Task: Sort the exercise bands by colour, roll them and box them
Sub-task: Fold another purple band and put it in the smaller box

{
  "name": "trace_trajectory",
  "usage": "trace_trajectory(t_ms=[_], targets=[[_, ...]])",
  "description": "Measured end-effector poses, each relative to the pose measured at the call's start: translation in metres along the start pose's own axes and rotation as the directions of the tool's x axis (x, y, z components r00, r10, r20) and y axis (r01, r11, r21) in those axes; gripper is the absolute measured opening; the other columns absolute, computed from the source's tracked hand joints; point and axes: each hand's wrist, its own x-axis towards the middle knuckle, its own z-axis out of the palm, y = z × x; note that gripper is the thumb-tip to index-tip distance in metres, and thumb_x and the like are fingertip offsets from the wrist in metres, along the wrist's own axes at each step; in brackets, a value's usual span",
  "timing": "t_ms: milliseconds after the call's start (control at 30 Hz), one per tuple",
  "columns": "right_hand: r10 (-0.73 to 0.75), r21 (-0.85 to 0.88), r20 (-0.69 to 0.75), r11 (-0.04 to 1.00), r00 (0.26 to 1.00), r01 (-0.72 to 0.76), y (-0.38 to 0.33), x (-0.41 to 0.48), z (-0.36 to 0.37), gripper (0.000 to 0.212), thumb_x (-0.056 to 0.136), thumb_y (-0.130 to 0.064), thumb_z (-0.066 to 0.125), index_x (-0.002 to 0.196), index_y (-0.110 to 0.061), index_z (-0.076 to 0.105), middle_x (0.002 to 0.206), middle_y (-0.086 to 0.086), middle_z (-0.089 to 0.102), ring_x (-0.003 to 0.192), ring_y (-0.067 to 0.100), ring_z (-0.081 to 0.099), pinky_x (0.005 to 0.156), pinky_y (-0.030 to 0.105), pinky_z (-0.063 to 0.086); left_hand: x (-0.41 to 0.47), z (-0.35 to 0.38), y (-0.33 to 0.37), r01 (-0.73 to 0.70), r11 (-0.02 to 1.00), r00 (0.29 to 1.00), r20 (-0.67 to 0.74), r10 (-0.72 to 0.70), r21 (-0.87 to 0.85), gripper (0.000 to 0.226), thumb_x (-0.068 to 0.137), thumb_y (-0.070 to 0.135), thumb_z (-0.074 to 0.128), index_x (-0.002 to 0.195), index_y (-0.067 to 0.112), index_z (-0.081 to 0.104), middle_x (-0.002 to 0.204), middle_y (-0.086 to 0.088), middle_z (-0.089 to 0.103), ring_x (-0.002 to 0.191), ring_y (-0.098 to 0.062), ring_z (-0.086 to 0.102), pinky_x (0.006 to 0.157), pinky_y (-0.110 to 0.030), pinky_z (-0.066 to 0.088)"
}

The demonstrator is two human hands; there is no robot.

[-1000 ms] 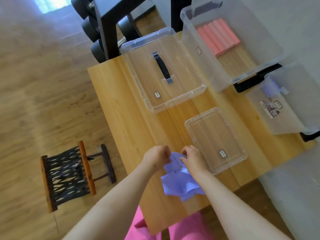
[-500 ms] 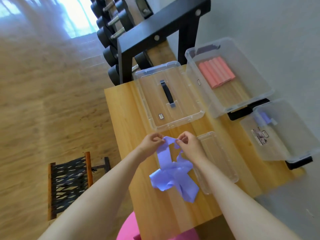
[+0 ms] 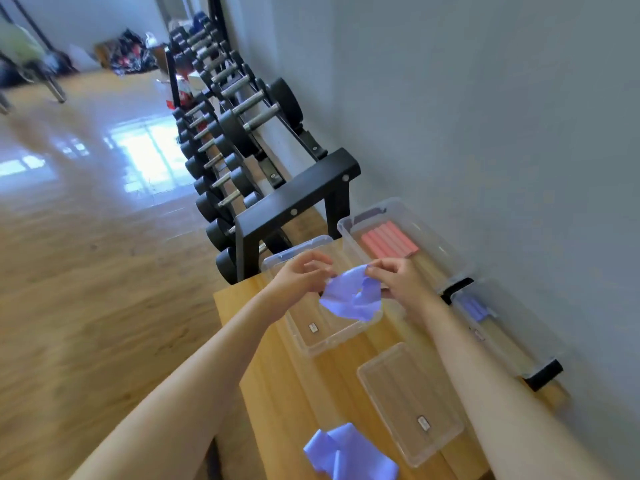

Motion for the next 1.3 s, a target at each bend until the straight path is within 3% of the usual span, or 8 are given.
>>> trace_trajectory(t_ms=[167, 333, 533, 733, 867, 933, 1133, 1300], targets=[[-0.096, -0.029, -0.017, 0.995, 0.995, 0.096, -0.059, -0.030, -0.016, 0.014, 0.092, -0.013, 0.061, 0.081, -0.015, 0.071, 0.079, 0.001, 0.073, 0.076, 0.015, 0.068, 0.081, 0.037, 0.053, -0.014, 0.004, 0.065, -0.136, 0.990, 0.990, 0.039, 0.135, 0.029, 0.013, 0.091, 0.014, 0.067, 0.103, 0.015, 0.062, 0.087, 0.001, 0.065, 0.070, -0.011, 0.060, 0.067, -0.024, 0.050], [-0.190, -0.099, -0.093, 0.978, 0.977, 0.181, -0.093, -0.062, -0.020, 0.009, 0.089, -0.017, 0.063, 0.085, -0.019, 0.071, 0.077, -0.005, 0.072, 0.077, 0.010, 0.064, 0.076, 0.026, 0.048, -0.028, 0.022, 0.094, -0.231, 0.948, 0.967, 0.158, 0.199, 0.220, 0.046, 0.068, 0.038, 0.083, 0.107, 0.022, 0.065, 0.094, -0.005, 0.062, 0.080, -0.014, 0.055, 0.074, -0.029, 0.044], [-0.238, -0.139, -0.137, 0.966, 0.962, 0.219, -0.120, -0.093, -0.034, 0.011, 0.088, -0.018, 0.067, 0.077, -0.020, 0.070, 0.075, -0.006, 0.068, 0.073, 0.009, 0.059, 0.070, 0.024, 0.046, -0.038, 0.044, 0.110, -0.387, 0.882, 0.917, 0.213, 0.338, 0.267, 0.023, 0.084, 0.007, 0.073, 0.103, 0.008, 0.061, 0.088, 0.005, 0.062, 0.072, -0.003, 0.057, 0.068, -0.018, 0.044], [-0.237, -0.129, -0.181, 0.968, 0.955, 0.216, -0.133, -0.116, -0.052, 0.016, 0.089, -0.018, 0.066, 0.074, -0.014, 0.069, 0.070, -0.004, 0.063, 0.066, 0.006, 0.054, 0.063, 0.018, 0.043, -0.037, 0.054, 0.131, -0.469, 0.841, 0.874, 0.276, 0.399, 0.270, 0.018, 0.090, -0.003, 0.056, 0.103, 0.007, 0.064, 0.101, -0.003, 0.068, 0.092, -0.012, 0.063, 0.086, -0.030, 0.049], [-0.246, -0.051, -0.227, 0.969, 0.942, 0.240, -0.138, -0.128, -0.065, 0.023, 0.089, -0.022, 0.067, 0.082, 0.000, 0.066, 0.075, 0.008, 0.054, 0.071, 0.014, 0.047, 0.061, 0.023, 0.038, -0.037, 0.063, 0.145, -0.495, 0.830, 0.855, 0.311, 0.414, 0.256, 0.019, 0.093, -0.005, 0.050, 0.094, 0.004, 0.067, 0.078, 0.014, 0.067, 0.071, 0.005, 0.059, 0.068, -0.011, 0.043], [-0.251, -0.033, -0.247, 0.968, 0.936, 0.250, -0.140, -0.133, -0.072, 0.024, 0.089, -0.023, 0.067, 0.075, -0.004, 0.063, 0.071, 0.006, 0.051, 0.068, 0.015, 0.045, 0.060, 0.026, 0.035, -0.037, 0.069, 0.152, -0.495, 0.840, 0.847, 0.341, 0.409, 0.222, 0.019, 0.095, -0.003, 0.049, 0.091, 0.004, 0.066, 0.073, 0.016, 0.065, 0.067, 0.007, 0.058, 0.064, -0.009, 0.042], [-0.291, 0.085, -0.253, 0.943, 0.923, 0.321, -0.147, -0.138, -0.087, 0.023, 0.091, -0.025, 0.063, 0.076, -0.008, 0.058, 0.072, 0.008, 0.057, 0.068, 0.017, 0.057, 0.067, 0.024, 0.046, -0.033, 0.084, 0.166, -0.479, 0.863, 0.836, 0.383, 0.393, 0.160, 0.019, 0.097, 0.014, 0.057, 0.113, 0.013, 0.066, 0.114, 0.000, 0.070, 0.108, -0.016, 0.064, 0.096, -0.035, 0.048], [-0.323, 0.155, -0.269, 0.915, 0.907, 0.372, -0.152, -0.138, -0.095, 0.022, 0.097, -0.018, 0.054, 0.082, -0.008, 0.067, 0.082, 0.007, 0.070, 0.080, 0.020, 0.067, 0.078, 0.028, 0.051, -0.027, 0.085, 0.174, -0.469, 0.876, 0.852, 0.319, 0.415, 0.113, 0.013, 0.100, 0.021, 0.054, 0.101, 0.016, 0.066, 0.094, 0.007, 0.071, 0.096, -0.018, 0.066, 0.095, -0.043, 0.049]])
